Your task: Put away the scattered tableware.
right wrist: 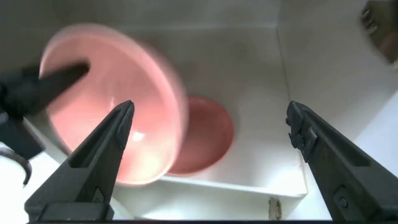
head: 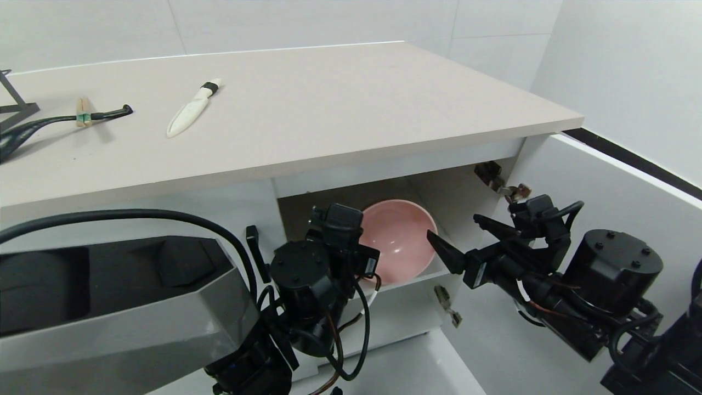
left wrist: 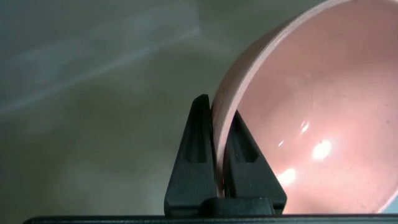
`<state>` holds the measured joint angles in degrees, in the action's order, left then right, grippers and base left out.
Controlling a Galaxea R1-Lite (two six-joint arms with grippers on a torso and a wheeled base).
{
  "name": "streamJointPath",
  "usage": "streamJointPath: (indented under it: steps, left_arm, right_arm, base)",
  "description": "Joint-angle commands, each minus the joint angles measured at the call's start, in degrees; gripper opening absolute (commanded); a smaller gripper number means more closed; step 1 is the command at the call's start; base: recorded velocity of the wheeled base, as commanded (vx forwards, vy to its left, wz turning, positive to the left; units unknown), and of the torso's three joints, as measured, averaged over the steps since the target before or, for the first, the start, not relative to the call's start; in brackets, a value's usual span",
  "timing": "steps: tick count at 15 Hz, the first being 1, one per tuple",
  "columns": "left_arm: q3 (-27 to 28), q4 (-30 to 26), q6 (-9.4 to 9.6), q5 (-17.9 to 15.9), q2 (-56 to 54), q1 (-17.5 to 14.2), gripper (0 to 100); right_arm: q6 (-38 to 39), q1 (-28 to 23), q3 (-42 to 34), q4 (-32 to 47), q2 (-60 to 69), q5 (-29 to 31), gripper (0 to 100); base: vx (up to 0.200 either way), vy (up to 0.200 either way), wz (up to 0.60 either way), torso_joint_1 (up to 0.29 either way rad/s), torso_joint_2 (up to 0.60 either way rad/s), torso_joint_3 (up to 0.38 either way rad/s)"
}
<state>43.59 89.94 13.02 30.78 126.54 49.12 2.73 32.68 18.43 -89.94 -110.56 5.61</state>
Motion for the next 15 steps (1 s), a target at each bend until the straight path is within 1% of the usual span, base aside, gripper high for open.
streamJointPath:
  steps: [1,2,3,5,8,15]
  left_arm:
    - [1.8,0.1,0.08,0.0,0.2,1.6,0]
    - [1.8,0.1,0.16,0.0,0.1,2.6,0]
    - [2.0,0.1,0.78,0.0,0.1,2.8,0]
    - [2.7,0.1,1.22,0.0,0.1,2.1,0]
    - [3.6,0.1,1.22,0.0,0.2,1.6,0]
    - [4.7,0.1,0.6,0.1,0.1,2.2,0]
  right_arm:
    - [0.0,-0.8,0.5,-0.1,-3.0,0.0,100]
    - [0.0,-1.9,0.9,-0.1,-4.1,0.0,100]
    - [0.0,-2.9,1.7,-0.1,-4.8,0.0,100]
    - [0.0,-3.9,2.1,-0.1,-4.8,0.0,100]
    - [0.0,-3.8,2.1,-0.1,-4.8,0.0,100]
    - [0.0,-3.7,2.7,-0.1,-4.7,0.0,100]
  base:
    - [0.0,0.0,0.0,0.0,0.0,0.0]
    - [0.0,0.0,0.0,0.0,0.0,0.0]
    - [0.0,0.0,0.0,0.0,0.0,0.0]
    - [0.0,0.0,0.0,0.0,0.0,0.0]
    - [0.0,0.0,0.0,0.0,0.0,0.0]
    - [0.0,0.0,0.0,0.0,0.0,0.0]
